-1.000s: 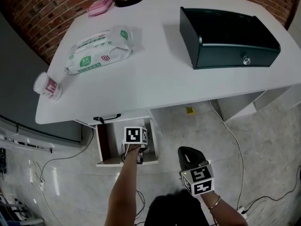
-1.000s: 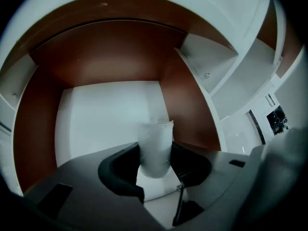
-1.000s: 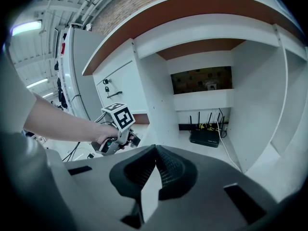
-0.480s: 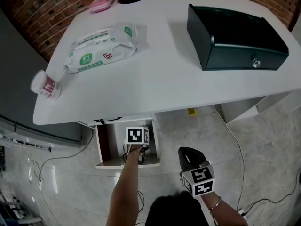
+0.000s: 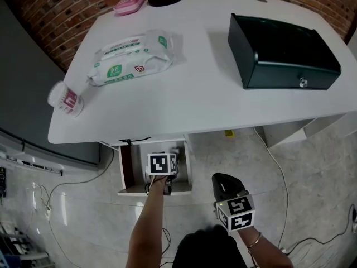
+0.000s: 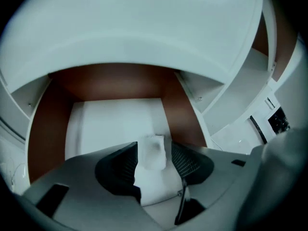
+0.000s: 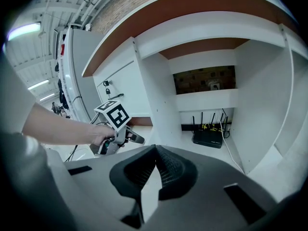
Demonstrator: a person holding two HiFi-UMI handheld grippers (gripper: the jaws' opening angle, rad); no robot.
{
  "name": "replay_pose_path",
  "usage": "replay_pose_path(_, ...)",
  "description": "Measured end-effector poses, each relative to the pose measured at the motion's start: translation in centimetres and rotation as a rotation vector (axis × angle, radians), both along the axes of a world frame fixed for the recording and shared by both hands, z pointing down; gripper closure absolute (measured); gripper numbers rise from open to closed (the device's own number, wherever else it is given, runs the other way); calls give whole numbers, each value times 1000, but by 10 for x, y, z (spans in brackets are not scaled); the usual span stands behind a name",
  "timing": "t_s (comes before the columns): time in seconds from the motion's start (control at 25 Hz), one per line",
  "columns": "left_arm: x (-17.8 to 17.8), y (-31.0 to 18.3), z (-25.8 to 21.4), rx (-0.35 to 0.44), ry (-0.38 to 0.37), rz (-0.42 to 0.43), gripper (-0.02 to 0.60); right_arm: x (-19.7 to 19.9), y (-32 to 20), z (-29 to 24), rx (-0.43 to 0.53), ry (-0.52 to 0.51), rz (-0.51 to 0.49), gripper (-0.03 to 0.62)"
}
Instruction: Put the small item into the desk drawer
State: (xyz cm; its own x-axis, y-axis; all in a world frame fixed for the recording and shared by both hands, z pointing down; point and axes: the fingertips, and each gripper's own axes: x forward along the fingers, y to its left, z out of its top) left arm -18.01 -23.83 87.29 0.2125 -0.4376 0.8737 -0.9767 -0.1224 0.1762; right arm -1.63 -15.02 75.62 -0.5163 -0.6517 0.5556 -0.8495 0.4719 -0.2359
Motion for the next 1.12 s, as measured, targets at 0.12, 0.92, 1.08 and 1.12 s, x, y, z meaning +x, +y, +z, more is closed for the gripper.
replay_pose_path(0.12, 0, 8, -26, 44, -4, -14, 367, -1, 0, -15, -4, -5, 3, 586)
replay_pose_path(0.92, -10, 106, -246, 342, -60, -121, 540, -14, 22, -177, 6, -36, -24, 586)
replay_pose_path(1.08, -12, 127, -285, 371, -66, -141, 551, -13, 31, -208, 0, -41, -30, 586)
replay_pose_path(1.12, -11, 131, -295, 377, -61, -144, 552, -13, 33, -216, -1, -42, -30, 586)
